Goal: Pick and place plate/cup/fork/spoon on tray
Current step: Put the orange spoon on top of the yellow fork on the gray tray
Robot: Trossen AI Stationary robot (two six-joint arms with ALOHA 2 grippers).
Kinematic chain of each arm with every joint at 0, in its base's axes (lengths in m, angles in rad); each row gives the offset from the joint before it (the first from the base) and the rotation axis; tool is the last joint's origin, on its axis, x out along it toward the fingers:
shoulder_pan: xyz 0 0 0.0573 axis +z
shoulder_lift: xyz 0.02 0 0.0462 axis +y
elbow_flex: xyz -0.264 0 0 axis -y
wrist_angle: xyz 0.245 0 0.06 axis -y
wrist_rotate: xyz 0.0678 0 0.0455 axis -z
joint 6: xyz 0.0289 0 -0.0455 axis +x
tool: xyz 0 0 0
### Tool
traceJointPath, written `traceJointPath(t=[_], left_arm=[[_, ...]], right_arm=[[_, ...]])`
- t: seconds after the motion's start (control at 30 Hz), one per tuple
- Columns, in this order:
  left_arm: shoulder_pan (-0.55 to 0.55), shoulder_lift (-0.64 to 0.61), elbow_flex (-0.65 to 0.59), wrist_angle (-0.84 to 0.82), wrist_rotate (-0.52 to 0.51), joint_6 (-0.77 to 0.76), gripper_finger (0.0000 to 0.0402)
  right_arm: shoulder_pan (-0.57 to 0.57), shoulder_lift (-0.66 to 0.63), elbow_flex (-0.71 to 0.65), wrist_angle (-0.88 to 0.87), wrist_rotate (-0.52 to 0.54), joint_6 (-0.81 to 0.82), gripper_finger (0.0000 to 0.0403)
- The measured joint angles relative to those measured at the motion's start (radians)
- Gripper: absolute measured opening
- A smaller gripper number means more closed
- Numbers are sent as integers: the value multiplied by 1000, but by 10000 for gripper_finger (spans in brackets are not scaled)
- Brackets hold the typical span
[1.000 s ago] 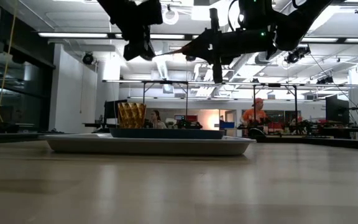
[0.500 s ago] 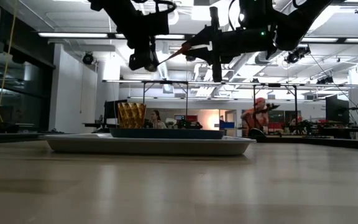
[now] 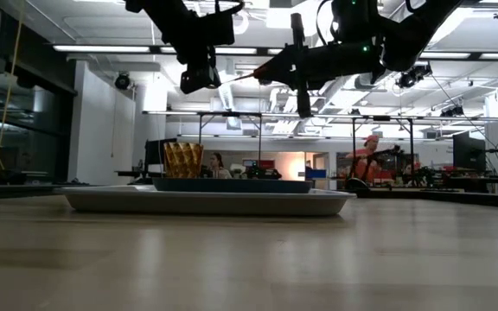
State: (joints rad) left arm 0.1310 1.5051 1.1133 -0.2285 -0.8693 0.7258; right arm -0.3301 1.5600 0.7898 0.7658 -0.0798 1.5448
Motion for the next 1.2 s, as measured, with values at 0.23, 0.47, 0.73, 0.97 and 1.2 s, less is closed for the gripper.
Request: traceJointPath(t=[0.23,0.47,0.73,0.97,1.2], left_arm=[[8,-47,-1,-10,63,-12,30],[7,-129,-2,-20,126,-53,85],[6,-253,-2,-40,233,-277,126],[68,-416,-2,-15,712,-816,126],[167,-541,0,-1,1170,-1019,125]], right_arm=[[-23,0,0,14,-26,-9,1],[-74,-4,2,19,-54,-21,0],[-157,-47,2,-32,-104,-82,0],[-243,-77,126,-430,-214,-317,0],[-349,51,519,-1129,-263,-843,0]])
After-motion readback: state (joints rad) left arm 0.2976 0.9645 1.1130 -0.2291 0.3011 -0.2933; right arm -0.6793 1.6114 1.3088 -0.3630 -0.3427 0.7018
